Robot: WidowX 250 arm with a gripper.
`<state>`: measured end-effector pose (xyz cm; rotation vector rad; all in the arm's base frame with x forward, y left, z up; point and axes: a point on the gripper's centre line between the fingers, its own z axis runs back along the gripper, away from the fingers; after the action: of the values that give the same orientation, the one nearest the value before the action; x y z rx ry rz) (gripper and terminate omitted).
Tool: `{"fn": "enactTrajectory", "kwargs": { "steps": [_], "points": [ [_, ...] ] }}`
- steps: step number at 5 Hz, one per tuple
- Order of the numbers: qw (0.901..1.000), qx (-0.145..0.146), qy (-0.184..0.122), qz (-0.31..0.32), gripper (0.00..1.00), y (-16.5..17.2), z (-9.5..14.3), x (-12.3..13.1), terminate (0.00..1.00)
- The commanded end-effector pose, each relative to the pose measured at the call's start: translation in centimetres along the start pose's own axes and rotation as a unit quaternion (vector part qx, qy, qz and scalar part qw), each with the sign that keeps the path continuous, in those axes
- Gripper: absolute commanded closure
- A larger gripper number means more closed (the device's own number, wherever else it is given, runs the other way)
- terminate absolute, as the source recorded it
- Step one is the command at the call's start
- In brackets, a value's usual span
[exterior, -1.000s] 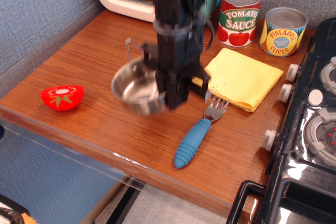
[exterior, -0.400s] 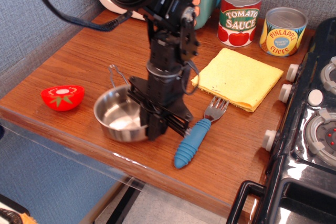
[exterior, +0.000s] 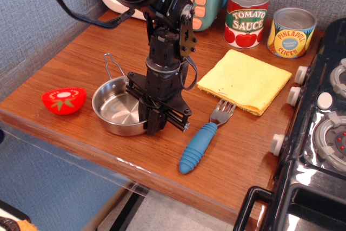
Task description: Pull the vessel from left corner and keep it on center
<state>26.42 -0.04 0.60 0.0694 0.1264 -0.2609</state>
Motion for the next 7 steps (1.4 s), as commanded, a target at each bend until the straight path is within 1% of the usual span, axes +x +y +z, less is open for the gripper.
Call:
{"fn": "enactTrajectory", "kwargs": {
  "steps": [1,2,4,5,6,7],
  "points": [
    [0.9988,-0.018,-0.007,-0.045,1.0,-1.2,0.1,-1.8,0.0],
    [0.9987,-0.023,-0.015,-0.042,1.0,-1.3,0.5,-2.2,0.0],
    [0.9989,-0.028,-0.015,-0.035,1.0,-1.0,0.6,-2.6,0.0],
    [0.999,-0.031,-0.015,-0.028,0.0,-0.9,0.8,-2.8,0.0],
    [0.9987,-0.033,-0.03,-0.026,0.0,-0.6,1.8,-2.9,0.0],
    [0.9978,-0.042,-0.048,-0.016,0.0,0.0,3.1,-3.0,0.0]
  ]
}}
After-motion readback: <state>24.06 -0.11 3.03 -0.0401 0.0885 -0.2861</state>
